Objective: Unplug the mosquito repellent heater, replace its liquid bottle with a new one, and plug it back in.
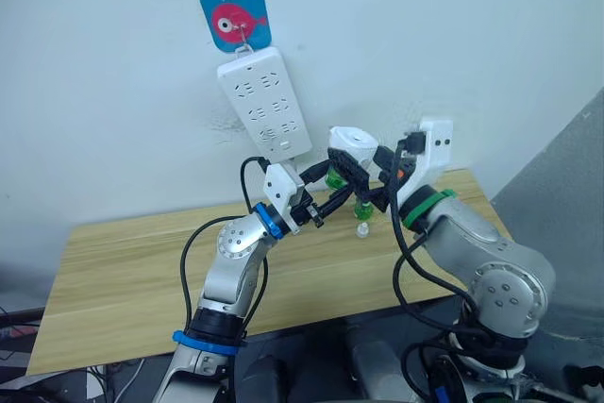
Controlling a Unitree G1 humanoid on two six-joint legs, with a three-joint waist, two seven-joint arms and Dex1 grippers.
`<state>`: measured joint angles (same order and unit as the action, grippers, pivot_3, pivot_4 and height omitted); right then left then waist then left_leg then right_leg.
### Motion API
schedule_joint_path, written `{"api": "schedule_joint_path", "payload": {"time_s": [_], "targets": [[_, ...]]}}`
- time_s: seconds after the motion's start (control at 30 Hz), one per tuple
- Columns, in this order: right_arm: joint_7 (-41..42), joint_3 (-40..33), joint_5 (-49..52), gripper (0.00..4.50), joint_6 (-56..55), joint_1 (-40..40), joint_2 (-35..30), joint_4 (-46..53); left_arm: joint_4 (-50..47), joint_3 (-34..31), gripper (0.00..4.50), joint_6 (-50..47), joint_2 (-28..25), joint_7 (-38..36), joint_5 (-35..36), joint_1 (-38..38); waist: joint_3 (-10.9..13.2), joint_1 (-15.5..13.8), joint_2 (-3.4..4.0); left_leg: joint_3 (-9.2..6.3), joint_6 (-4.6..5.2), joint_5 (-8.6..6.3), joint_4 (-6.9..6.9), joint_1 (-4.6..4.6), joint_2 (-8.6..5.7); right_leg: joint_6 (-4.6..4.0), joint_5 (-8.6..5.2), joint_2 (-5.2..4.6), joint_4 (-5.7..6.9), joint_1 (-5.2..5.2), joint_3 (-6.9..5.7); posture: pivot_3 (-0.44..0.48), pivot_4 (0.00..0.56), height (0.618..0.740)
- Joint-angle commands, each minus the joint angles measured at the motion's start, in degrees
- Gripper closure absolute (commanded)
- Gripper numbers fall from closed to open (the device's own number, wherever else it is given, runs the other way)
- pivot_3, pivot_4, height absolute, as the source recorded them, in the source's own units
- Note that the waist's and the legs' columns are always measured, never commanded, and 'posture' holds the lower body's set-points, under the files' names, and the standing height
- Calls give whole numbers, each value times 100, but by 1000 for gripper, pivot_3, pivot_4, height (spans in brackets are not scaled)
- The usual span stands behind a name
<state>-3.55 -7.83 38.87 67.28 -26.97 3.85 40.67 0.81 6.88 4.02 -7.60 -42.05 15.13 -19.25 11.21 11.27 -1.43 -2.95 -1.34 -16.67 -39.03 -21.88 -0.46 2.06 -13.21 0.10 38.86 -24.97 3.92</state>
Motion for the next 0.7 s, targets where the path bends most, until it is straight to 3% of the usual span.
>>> {"api": "schedule_joint_path", "payload": {"time_s": [0.03, 0.47, 0.63, 0.7], "targets": [[-21, -20, 124, 1534, -179, -115, 28, 74, -229, 51, 2187, 155, -11, -14, 32, -62, 0, 0, 1, 2, 0, 0, 0, -1, 0, 0, 0, 0, -1, 0, 2, -230, 155, 740], [-175, -30, 516, 1576, 26, -123, 114, 51, -310, 137, 2187, 173, 15, 183, -88, -53, 0, 0, 1, 3, 0, 0, 1, -1, 0, 0, 0, 0, -1, -2, 3, -226, 152, 740], [-179, -80, 531, 1576, 7, -85, 40, 94, -318, 98, 2187, 218, -166, -63, 75, 61, -1, 2, 1, 3, 0, 0, 3, -1, 1, 1, -1, 11, -2, -3, 3, -226, 153, 740], [-196, -98, 545, 1576, -7, -78, 26, 106, -294, 30, 1478, 169, -214, 15, 46, 51, -1, 1, 1, 2, 0, 0, 3, -2, 2, 1, -1, 14, -2, -3, 3, -226, 153, 740]]}}
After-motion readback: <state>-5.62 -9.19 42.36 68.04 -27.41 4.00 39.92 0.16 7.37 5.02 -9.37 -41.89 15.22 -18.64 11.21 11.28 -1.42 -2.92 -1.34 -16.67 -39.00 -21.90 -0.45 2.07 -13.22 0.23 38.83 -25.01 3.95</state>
